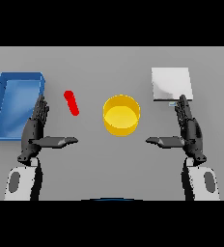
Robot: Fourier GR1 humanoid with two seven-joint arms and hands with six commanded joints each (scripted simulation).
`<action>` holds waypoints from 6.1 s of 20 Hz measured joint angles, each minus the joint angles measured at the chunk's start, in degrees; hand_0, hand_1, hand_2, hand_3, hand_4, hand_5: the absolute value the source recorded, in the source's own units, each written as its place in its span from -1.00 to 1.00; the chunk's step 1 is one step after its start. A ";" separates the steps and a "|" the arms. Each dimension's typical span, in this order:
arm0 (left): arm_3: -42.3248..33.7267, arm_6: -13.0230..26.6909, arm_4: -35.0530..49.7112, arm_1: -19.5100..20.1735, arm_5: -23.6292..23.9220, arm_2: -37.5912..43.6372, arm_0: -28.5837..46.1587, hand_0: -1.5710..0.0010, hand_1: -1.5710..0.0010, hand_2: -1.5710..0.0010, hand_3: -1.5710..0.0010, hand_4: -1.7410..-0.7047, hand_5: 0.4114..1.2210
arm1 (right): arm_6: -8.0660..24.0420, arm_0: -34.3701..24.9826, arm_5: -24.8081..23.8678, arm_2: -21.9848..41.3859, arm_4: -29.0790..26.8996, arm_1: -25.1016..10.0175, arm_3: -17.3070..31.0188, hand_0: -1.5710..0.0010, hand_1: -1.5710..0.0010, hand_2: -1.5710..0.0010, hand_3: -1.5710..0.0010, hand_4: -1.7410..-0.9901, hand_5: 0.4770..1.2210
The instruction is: Pick up the red beaker and tilt it to pour out 1 green nut into yellow bowl. Pick up the yellow bowl and place it on the metallic measuring scale.
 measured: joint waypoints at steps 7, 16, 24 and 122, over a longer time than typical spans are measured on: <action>-4.72 -2.98 -3.31 0.29 -0.57 -3.71 4.68 1.00 1.00 1.00 1.00 0.04 -0.34 | -2.00 0.81 -0.12 0.75 3.43 -3.36 -1.40 1.00 1.00 1.00 1.00 0.50 -0.74; -10.19 3.29 -8.09 2.28 -0.74 -7.46 7.83 1.00 1.00 1.00 1.00 0.10 -0.41 | -2.72 3.37 1.48 3.82 6.52 -5.18 -5.10 1.00 1.00 1.00 1.00 0.28 -0.66; -0.25 2.92 -9.11 1.20 0.62 -5.74 -0.20 1.00 1.00 1.00 1.00 0.02 -0.38 | -4.19 2.13 3.20 3.27 5.06 -5.70 -3.91 1.00 1.00 1.00 1.00 0.19 -0.61; 46.44 -3.55 -78.21 9.10 -29.14 -59.69 -71.78 -1.00 -1.00 -1.00 -1.00 -1.00 1.00 | -2.79 2.76 0.75 2.48 6.67 -4.27 -2.93 1.00 1.00 1.00 1.00 0.26 -0.70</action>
